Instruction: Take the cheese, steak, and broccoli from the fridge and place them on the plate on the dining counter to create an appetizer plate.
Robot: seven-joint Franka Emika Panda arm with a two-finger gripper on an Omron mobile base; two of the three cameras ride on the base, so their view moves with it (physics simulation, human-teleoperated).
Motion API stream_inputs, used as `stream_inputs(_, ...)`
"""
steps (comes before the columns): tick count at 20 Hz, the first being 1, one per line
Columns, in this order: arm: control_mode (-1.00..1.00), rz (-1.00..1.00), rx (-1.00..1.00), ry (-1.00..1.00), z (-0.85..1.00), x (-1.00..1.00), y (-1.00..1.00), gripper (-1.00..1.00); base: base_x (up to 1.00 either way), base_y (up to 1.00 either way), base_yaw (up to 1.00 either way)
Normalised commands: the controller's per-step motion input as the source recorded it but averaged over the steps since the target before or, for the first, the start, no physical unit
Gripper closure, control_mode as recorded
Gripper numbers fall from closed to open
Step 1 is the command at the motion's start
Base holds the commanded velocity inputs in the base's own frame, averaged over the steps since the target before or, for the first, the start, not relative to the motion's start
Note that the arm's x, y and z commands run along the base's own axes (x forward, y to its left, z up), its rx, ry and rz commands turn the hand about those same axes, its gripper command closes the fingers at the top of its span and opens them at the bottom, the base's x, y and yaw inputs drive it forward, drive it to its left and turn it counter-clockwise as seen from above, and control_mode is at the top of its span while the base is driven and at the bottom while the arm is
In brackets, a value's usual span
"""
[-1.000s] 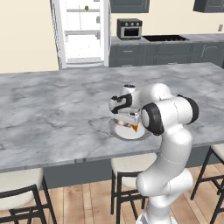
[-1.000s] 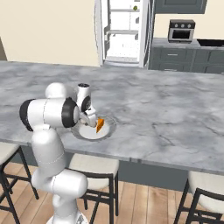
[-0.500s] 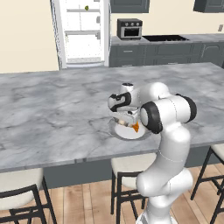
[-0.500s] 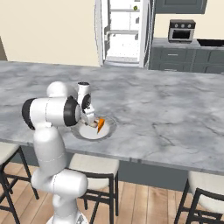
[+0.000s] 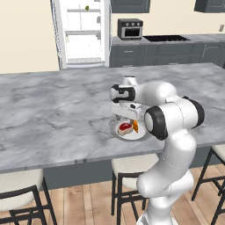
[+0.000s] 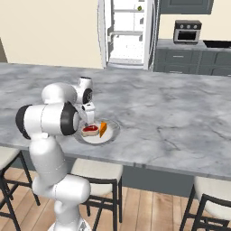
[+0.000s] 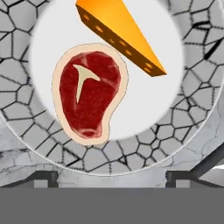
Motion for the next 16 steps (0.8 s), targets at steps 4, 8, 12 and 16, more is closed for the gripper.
stream_inputs(4,-1.00,0.00,0.00,0.01,0.42,-0.98,-0.01,-1.00,0.00,0.00,0.00)
stream_inputs(8,-1.00,0.25,0.00,-0.18,0.47,-1.00,0.00,-1.00,0.00,0.00,0.00)
stream_inputs(12,-1.00,0.40,-0.03,-0.33,0.87,-1.00,-0.05,-1.00,0.00,0.00,0.00)
stream_inputs(16,-1.00,0.37,0.00,-0.28,0.98,-1.00,-0.20,-1.00,0.00,0.00,0.00)
